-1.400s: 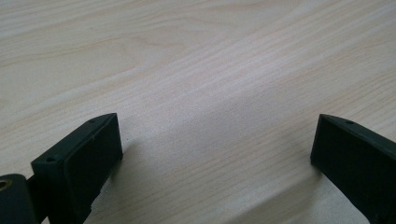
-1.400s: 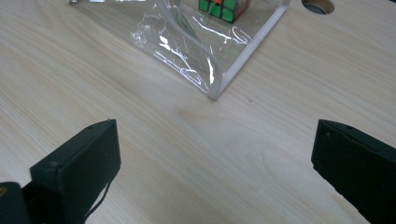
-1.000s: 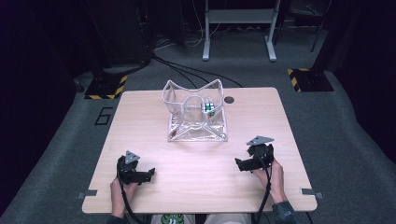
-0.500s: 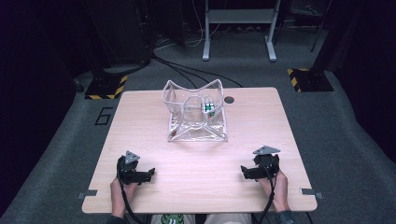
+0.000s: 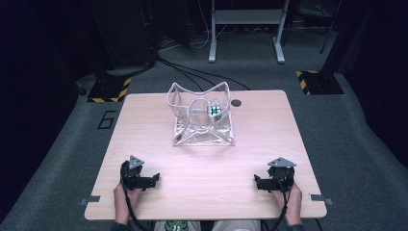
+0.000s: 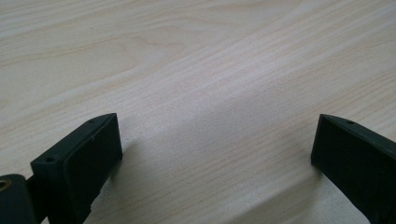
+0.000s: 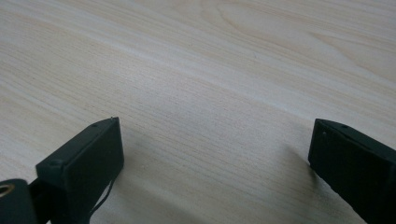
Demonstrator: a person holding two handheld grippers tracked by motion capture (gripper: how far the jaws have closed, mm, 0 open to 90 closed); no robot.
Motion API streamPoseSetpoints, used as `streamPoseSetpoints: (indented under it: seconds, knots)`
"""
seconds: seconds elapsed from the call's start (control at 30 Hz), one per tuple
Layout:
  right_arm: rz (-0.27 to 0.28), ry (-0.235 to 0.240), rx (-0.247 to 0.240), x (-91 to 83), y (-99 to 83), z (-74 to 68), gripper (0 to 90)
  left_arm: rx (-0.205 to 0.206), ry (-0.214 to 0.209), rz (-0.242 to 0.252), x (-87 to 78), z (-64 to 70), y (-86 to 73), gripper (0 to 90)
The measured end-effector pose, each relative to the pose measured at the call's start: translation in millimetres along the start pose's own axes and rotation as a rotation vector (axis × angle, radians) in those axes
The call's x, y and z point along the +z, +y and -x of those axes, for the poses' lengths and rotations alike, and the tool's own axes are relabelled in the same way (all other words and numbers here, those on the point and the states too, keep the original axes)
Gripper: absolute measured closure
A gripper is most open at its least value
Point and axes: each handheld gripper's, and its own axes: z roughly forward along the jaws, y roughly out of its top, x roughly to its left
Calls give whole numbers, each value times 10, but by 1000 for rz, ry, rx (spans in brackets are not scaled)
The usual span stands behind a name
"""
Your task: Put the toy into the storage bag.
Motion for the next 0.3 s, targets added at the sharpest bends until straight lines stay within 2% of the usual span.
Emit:
streamPoseSetpoints:
  seconds: [0.1, 0.3]
  knots:
    - [-6, 5, 16, 6, -2, 14, 13, -4, -1, 0, 0, 4, -1, 17]
    - [-7, 0, 18, 7, -5, 12, 0, -1, -2, 0, -1, 2, 0, 17]
